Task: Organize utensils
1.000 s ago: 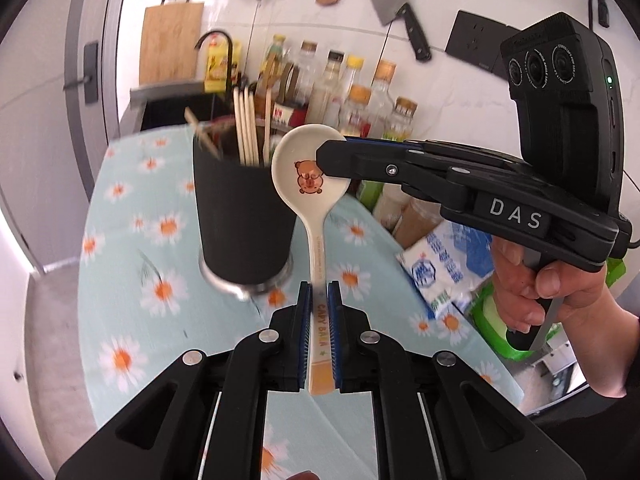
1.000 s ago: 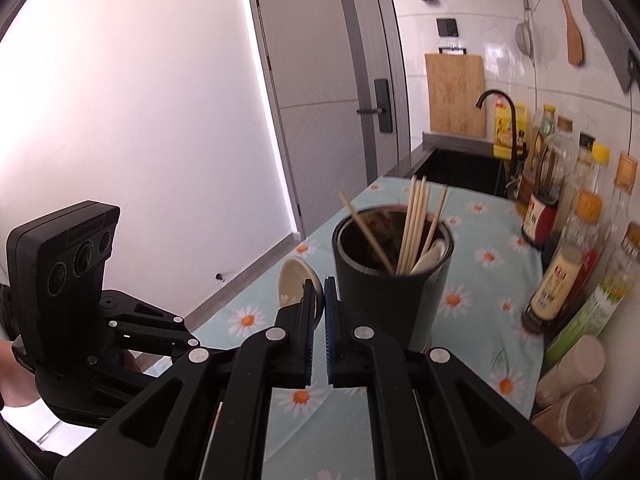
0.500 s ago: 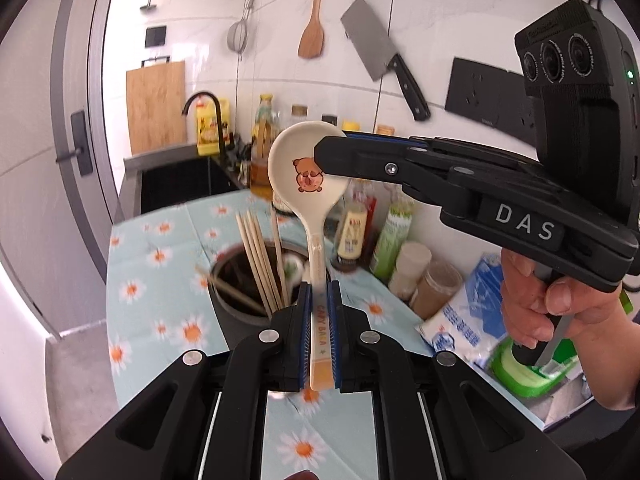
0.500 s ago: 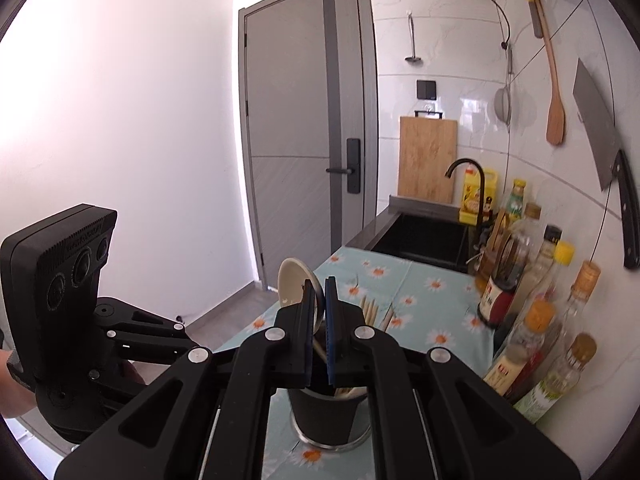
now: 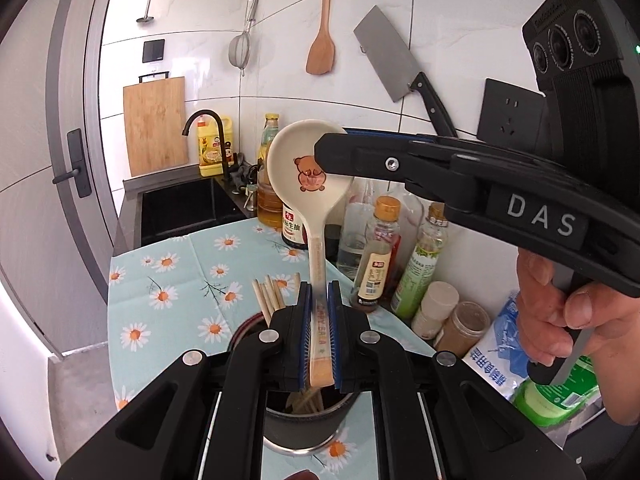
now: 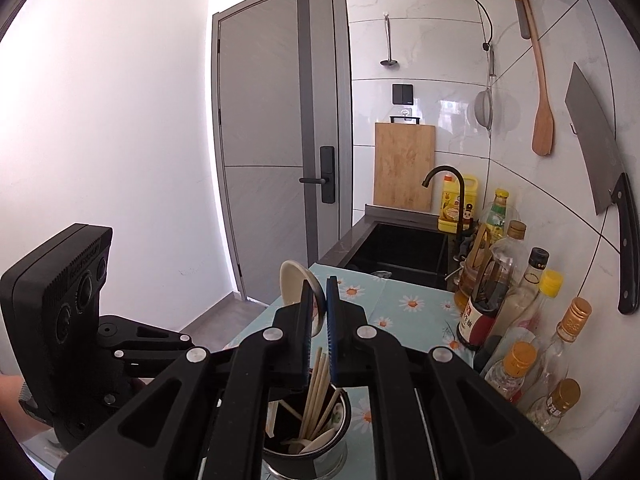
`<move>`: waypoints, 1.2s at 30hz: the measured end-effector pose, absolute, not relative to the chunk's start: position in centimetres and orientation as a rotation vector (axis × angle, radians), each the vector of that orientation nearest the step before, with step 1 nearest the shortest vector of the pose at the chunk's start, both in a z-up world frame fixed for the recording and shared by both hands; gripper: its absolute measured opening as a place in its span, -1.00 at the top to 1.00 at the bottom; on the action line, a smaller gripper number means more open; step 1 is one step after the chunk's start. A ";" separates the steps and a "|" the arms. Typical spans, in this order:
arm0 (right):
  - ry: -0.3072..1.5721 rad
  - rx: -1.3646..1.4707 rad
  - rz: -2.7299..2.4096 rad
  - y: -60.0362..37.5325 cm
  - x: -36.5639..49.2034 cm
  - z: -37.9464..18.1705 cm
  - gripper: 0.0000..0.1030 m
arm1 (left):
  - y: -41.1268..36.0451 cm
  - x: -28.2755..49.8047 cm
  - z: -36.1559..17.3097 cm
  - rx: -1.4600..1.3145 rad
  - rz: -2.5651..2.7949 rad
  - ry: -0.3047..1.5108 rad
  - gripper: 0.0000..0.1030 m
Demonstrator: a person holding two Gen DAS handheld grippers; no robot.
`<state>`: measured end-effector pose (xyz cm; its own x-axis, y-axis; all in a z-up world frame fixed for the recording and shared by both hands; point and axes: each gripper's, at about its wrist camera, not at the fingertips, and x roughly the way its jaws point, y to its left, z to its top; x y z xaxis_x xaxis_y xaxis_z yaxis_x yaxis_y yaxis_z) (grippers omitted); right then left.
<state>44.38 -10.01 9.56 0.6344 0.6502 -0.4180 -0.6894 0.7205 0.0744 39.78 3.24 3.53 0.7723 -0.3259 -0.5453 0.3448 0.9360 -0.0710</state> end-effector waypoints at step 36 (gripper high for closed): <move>0.831 -0.042 0.682 -16.6 31.8 5.9 -0.14 | 6.3 24.4 2.3 -0.114 -0.215 0.756 0.06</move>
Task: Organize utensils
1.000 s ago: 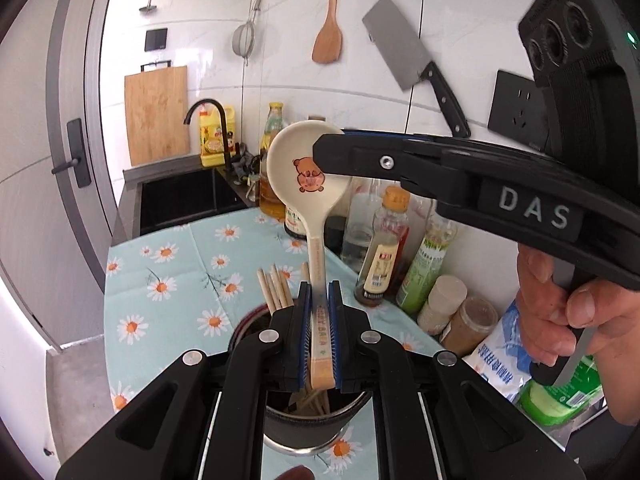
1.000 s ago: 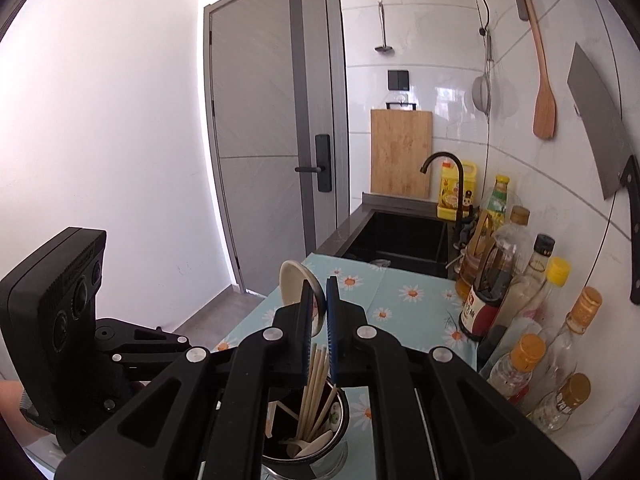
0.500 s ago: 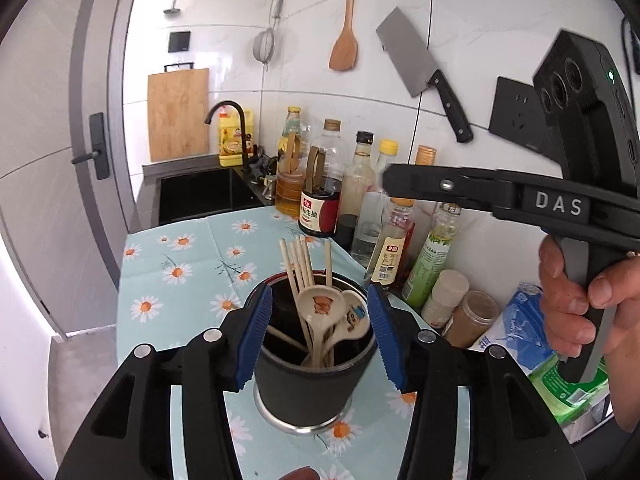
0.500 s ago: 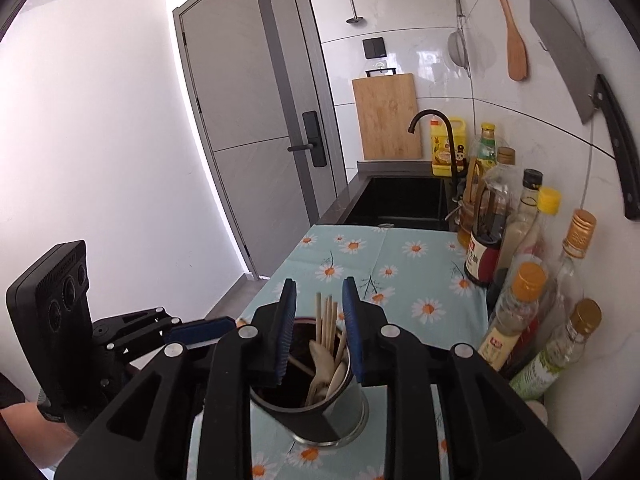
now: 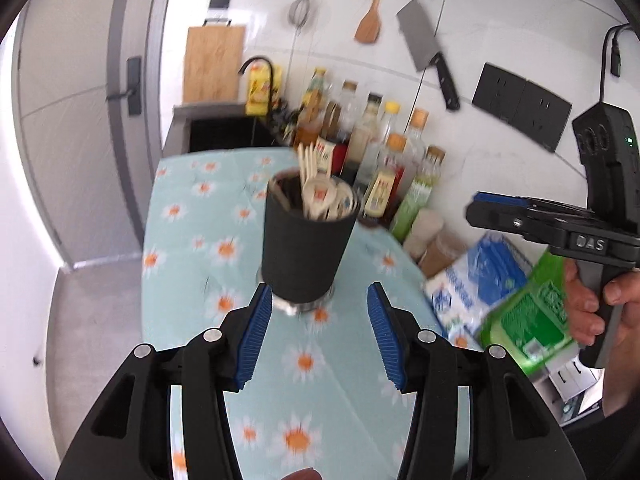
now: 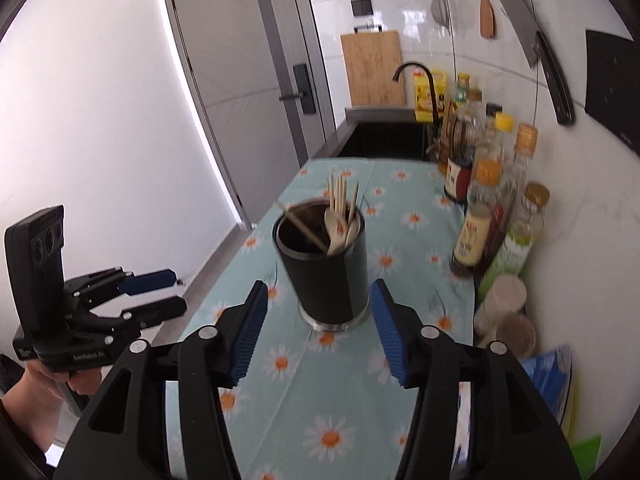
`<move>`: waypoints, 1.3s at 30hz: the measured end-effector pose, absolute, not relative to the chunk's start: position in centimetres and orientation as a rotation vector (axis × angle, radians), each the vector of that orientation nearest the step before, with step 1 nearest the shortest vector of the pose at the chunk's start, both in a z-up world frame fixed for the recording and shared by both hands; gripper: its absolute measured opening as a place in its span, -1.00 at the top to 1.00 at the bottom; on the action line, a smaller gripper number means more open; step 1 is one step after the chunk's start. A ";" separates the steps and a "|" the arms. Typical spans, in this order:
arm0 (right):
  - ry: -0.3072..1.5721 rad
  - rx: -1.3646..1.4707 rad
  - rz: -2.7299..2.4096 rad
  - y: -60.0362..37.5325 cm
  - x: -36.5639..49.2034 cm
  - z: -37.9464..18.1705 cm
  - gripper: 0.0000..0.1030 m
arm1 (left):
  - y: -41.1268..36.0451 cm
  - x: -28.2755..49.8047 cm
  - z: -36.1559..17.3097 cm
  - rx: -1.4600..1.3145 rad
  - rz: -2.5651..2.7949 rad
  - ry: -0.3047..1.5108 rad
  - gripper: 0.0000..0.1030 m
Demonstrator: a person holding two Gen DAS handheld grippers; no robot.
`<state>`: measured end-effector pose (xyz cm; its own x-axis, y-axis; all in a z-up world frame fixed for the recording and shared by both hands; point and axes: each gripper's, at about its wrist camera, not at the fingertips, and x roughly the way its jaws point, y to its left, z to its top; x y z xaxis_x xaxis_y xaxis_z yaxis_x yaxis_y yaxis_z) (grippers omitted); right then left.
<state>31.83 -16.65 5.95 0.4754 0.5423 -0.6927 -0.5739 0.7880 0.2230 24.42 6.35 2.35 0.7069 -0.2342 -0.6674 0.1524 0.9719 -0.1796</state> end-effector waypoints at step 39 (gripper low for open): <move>1.059 -0.106 0.617 -17.9 25.9 1.3 -0.31 | 3.1 19.9 -0.8 -0.089 -0.147 0.998 0.06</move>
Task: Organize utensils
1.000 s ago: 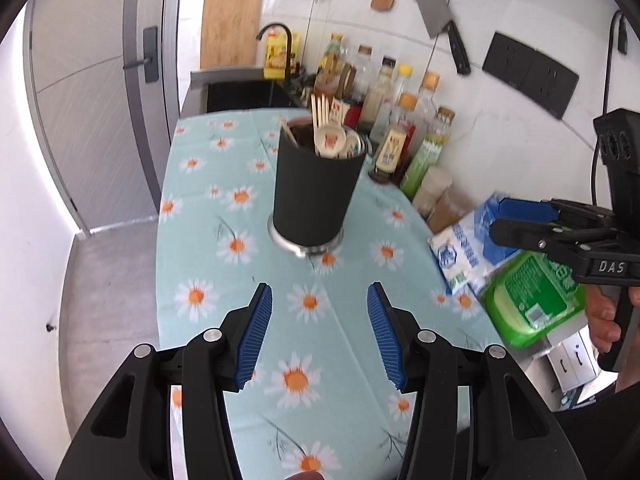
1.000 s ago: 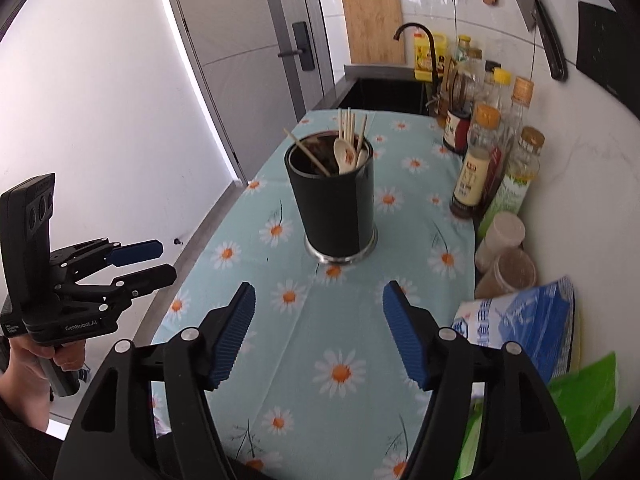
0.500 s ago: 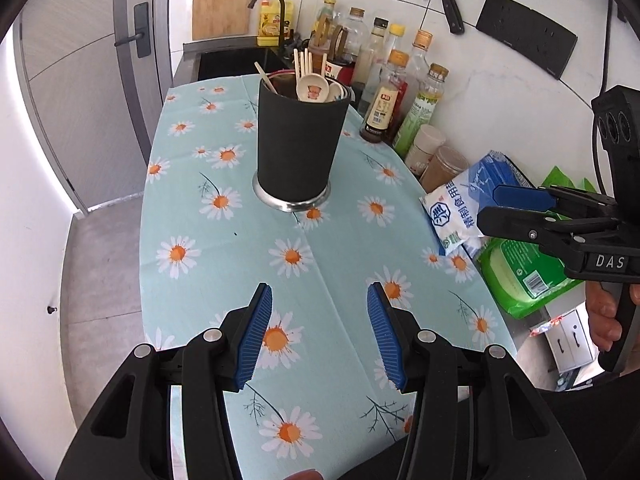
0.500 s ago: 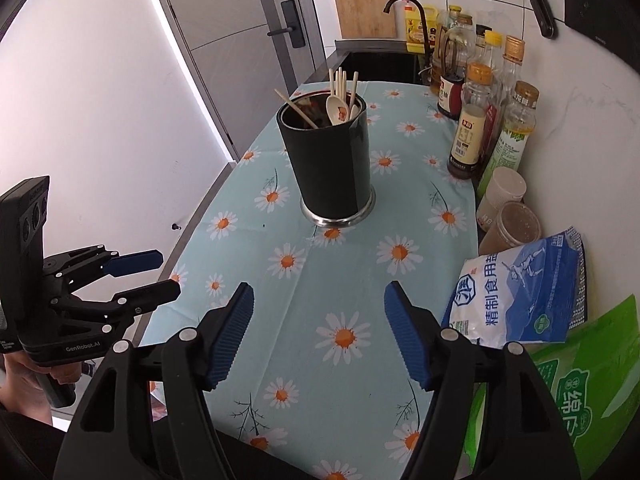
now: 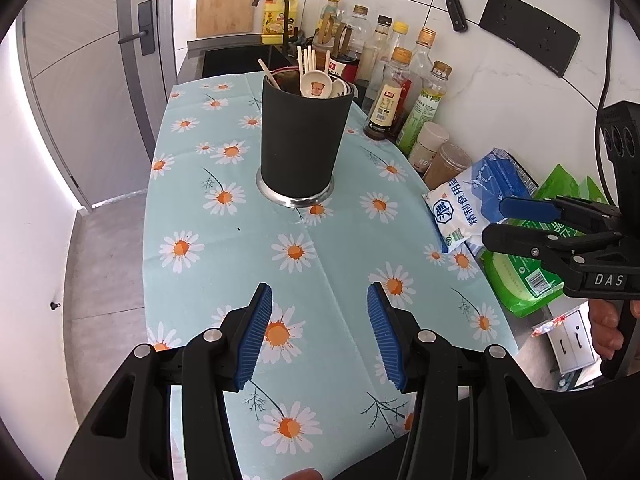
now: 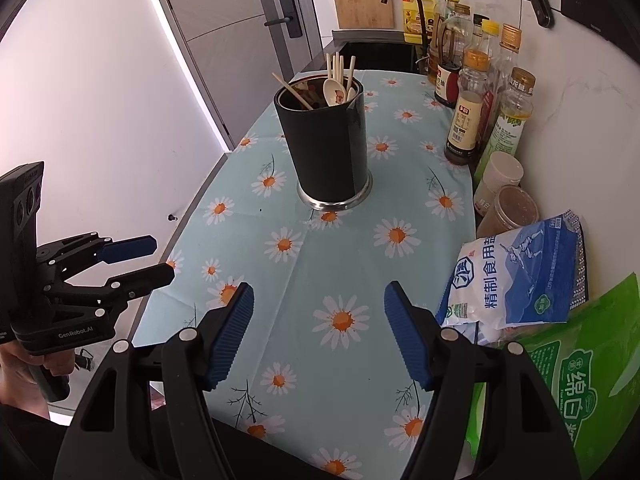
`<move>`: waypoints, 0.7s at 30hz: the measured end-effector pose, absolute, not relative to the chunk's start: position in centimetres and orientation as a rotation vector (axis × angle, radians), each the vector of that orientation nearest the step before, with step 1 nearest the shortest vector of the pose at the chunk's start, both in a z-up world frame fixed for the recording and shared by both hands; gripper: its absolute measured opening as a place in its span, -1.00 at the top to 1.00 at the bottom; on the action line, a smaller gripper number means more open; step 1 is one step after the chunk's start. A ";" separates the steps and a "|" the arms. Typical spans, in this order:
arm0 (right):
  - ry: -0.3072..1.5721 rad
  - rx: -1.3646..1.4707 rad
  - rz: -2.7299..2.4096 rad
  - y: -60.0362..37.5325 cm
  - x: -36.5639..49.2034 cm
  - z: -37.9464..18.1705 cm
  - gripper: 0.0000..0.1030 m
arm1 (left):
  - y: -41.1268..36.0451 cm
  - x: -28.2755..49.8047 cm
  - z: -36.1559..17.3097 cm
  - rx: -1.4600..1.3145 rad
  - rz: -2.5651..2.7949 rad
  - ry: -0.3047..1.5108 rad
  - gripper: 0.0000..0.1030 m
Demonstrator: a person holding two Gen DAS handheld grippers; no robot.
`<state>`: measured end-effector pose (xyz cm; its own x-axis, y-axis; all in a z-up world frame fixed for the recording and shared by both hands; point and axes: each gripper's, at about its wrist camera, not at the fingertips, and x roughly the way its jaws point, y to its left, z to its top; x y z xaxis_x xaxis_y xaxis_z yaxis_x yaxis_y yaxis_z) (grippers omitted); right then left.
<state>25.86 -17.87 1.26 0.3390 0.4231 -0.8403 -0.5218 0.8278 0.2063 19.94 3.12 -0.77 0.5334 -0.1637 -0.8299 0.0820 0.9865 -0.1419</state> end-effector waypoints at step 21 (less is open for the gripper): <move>1.095 -0.095 0.603 -18.2 25.8 0.9 -0.31 | 2.6 19.8 -0.4 -0.073 -0.146 0.993 0.06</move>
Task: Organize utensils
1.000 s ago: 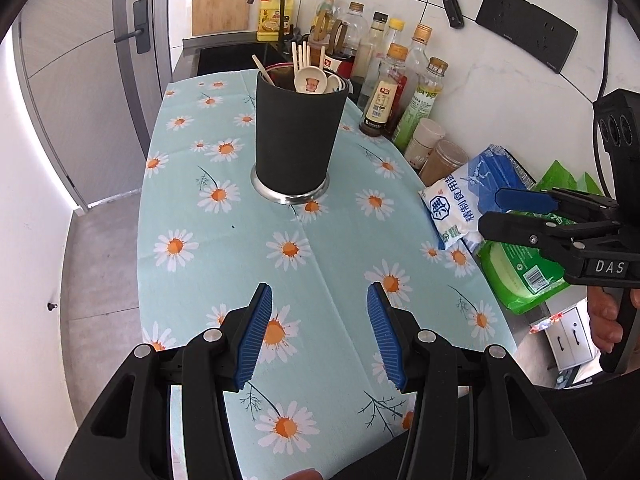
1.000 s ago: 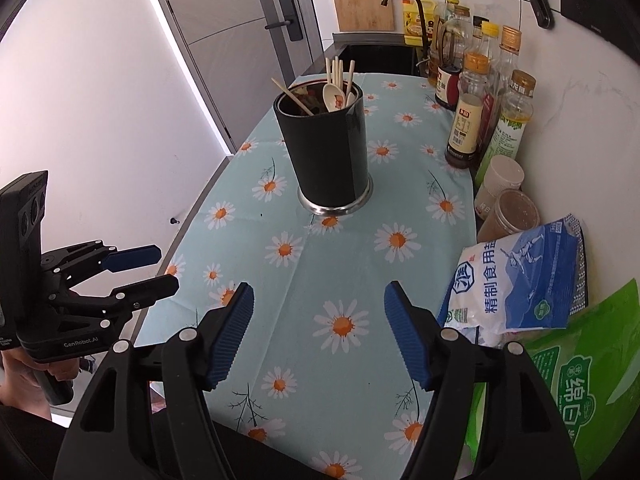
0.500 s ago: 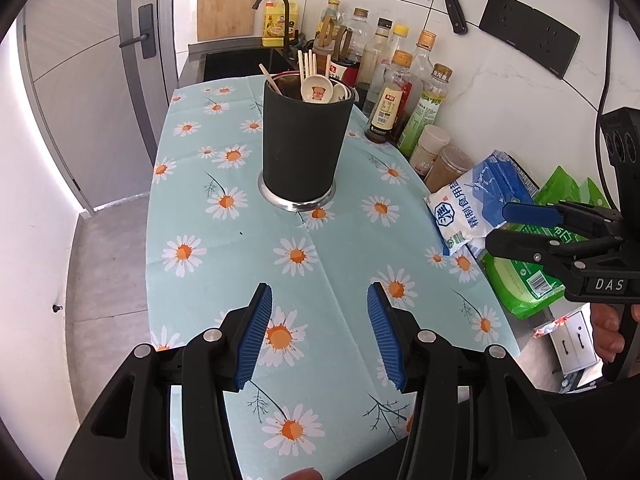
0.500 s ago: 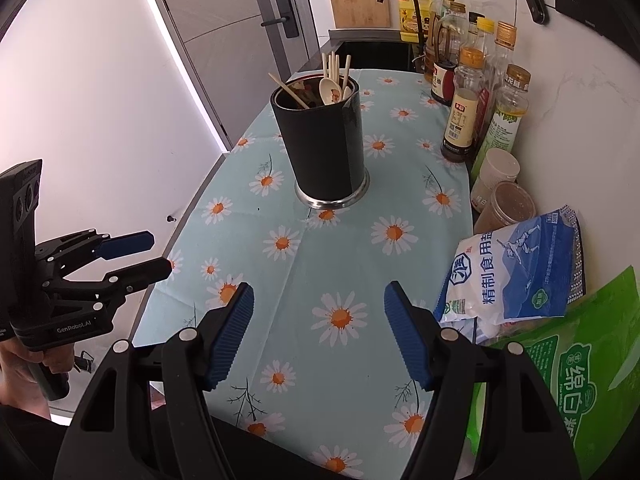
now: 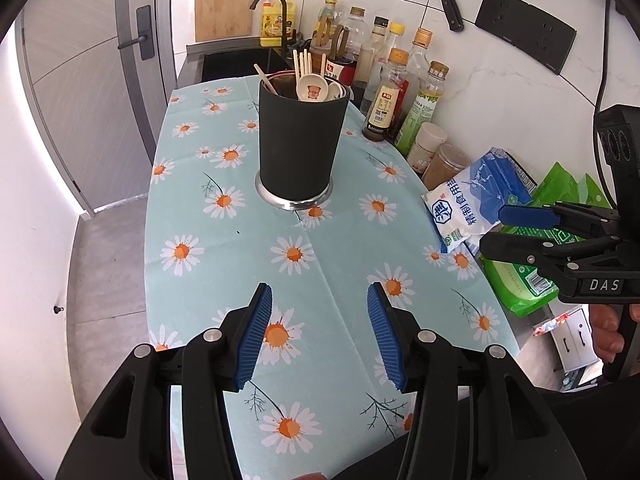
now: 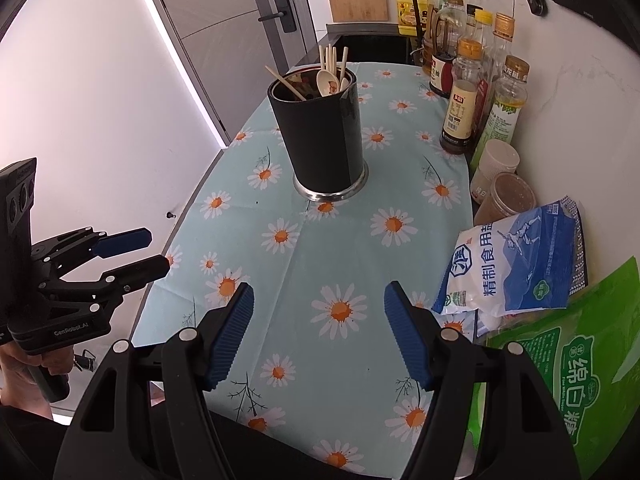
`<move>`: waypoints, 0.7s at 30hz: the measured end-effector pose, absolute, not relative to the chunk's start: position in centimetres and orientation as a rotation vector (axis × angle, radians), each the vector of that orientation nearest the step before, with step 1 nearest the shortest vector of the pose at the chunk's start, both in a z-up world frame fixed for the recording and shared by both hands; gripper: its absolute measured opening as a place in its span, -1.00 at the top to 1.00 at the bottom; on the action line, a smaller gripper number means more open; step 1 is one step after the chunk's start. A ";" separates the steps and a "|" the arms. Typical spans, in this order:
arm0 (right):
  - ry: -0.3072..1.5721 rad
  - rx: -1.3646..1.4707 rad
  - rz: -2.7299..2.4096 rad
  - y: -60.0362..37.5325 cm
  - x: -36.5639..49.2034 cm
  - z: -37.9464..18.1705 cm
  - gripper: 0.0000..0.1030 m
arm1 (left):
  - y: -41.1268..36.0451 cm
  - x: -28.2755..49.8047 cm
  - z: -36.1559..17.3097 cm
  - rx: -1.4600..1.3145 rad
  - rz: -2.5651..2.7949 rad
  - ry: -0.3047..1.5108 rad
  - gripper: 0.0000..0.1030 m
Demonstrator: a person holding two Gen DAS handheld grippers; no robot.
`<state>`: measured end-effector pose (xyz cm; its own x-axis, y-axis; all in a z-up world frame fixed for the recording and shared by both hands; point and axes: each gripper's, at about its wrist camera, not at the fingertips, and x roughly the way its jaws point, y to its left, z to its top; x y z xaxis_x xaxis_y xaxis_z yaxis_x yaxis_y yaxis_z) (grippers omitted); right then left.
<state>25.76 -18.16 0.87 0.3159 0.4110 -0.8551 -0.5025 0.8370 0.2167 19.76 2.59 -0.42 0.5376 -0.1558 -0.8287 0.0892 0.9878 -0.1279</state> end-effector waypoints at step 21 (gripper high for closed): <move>1.108 -0.108 0.619 -17.7 25.5 0.9 -0.31 | 2.3 19.3 0.0 -0.068 -0.144 0.981 -0.09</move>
<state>25.48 -17.67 0.94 0.2975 0.4122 -0.8611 -0.5165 0.8281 0.2179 19.27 2.34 0.03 0.5473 -0.1516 -0.8231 0.0906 0.9884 -0.1218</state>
